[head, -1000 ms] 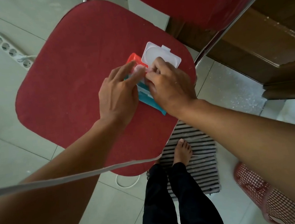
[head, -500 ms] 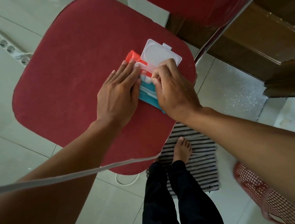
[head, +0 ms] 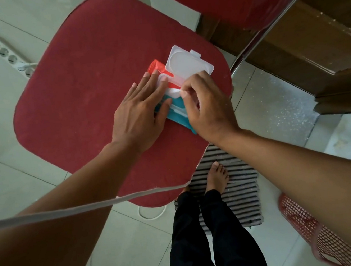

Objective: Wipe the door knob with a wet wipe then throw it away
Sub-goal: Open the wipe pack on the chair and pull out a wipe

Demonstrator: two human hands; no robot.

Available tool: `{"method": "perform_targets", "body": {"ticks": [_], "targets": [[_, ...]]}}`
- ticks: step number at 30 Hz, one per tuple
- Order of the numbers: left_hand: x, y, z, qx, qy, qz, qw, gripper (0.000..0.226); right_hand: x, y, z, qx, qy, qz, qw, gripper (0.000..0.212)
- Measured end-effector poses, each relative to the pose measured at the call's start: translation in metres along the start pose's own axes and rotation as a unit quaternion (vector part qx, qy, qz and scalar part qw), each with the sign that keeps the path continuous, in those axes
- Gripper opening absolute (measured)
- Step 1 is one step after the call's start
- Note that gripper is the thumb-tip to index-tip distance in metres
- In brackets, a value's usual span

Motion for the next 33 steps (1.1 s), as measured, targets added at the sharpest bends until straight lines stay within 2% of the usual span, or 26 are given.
{"method": "perform_targets", "body": {"ticks": [5,7,11,18,21,30,33], "targets": [[-0.003,0.001,0.001,0.0,-0.003,0.008,1.0,0.053,-0.001,0.003,-0.003,-0.014,-0.019,0.028,0.999,0.015],[-0.003,0.001,0.001,0.002,-0.007,0.005,1.0,0.052,-0.004,-0.003,0.002,-0.011,-0.032,0.003,0.999,0.021],[0.0,0.003,0.002,0.006,-0.015,0.003,1.0,0.052,0.0,-0.006,0.005,-0.007,-0.008,-0.009,1.0,0.012],[-0.001,0.005,0.004,0.009,-0.038,0.011,0.999,0.052,0.006,0.008,-0.012,-0.032,0.003,0.061,0.998,0.012],[-0.002,0.006,0.004,0.017,-0.048,0.014,0.999,0.052,0.006,0.002,-0.004,-0.037,-0.007,0.063,0.997,0.014],[-0.001,0.01,0.006,0.028,-0.064,0.026,0.997,0.055,0.022,0.012,-0.023,-0.044,0.048,0.092,0.994,0.01],[-0.001,0.012,0.007,0.029,-0.064,0.031,0.997,0.054,0.023,0.011,-0.021,-0.057,0.041,0.094,0.993,0.009]]}}
Point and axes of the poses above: each hand's wrist, its own z-axis towards the middle knuckle, its own x-axis out of the back of the hand, y = z × x, the point moved 10 cm from there along z, towards the middle knuckle, and after that the axes turned 6 degrees about -x, right-handed, at the moved point
